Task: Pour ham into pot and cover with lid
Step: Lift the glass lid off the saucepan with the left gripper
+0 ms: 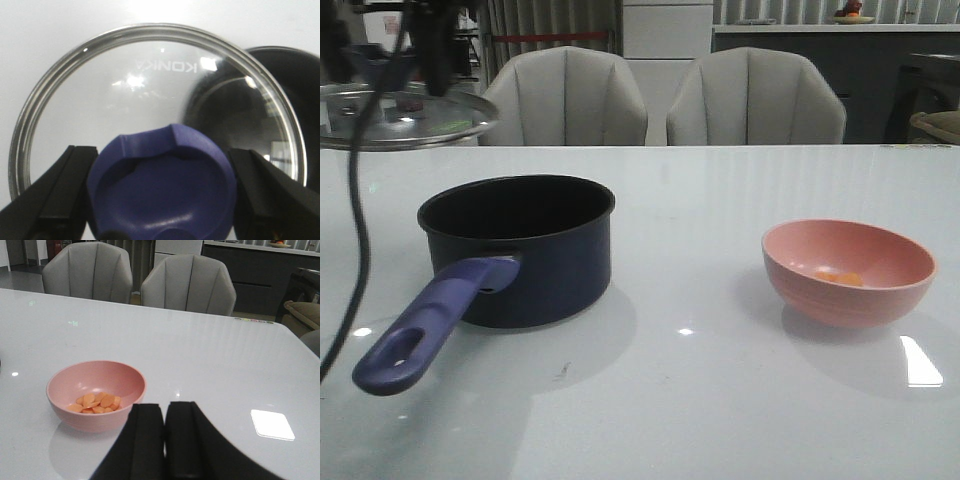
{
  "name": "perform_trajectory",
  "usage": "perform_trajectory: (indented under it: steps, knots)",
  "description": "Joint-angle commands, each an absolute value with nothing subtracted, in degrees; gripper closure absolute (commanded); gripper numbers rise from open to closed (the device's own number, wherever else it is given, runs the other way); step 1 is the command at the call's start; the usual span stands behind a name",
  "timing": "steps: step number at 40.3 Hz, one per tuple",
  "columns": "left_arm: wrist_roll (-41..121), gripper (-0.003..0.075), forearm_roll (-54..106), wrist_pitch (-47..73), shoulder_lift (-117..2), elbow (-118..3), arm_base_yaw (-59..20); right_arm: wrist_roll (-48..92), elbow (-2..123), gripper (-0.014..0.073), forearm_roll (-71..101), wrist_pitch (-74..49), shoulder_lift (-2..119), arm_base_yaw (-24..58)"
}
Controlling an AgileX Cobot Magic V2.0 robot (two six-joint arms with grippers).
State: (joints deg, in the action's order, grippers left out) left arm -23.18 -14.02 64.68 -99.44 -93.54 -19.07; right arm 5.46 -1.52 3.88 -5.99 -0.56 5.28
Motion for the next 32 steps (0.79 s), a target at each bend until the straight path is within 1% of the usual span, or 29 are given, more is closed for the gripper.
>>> perform_trajectory:
  steps: [1, 5, 8, 13, 24, 32]
  knots:
    - [-20.93, 0.0314, -11.64, 59.99, -92.55, -89.43, -12.90, 5.70, -1.26, 0.0428, 3.82, -1.13, -1.76, 5.07]
    - [-15.49, 0.0314, -4.62, 56.33, -89.38, -83.31, -5.10, 5.70, -1.26, 0.0428, 3.82, -1.13, -1.76, 5.07]
    - [-12.64, 0.0314, -2.32, 53.87, -87.97, -79.43, -0.78, 5.70, -1.26, 0.0428, 3.82, -1.13, -1.76, 5.07]
    - [-7.88, 0.0314, -1.96, 50.48, -87.70, -73.86, 3.69, 5.70, -1.26, 0.0428, 3.82, -1.13, -1.76, 5.07]
    - [-6.55, 0.0314, 0.00, 37.26, -89.22, -63.80, 4.89, 5.70, -1.26, 0.0428, 3.82, -1.13, -1.76, 5.07]
    - [-4.85, 0.0314, 2.65, 36.20, -94.66, -63.41, 4.89, 5.70, -1.26, 0.0428, 3.82, -1.13, -1.76, 5.07]
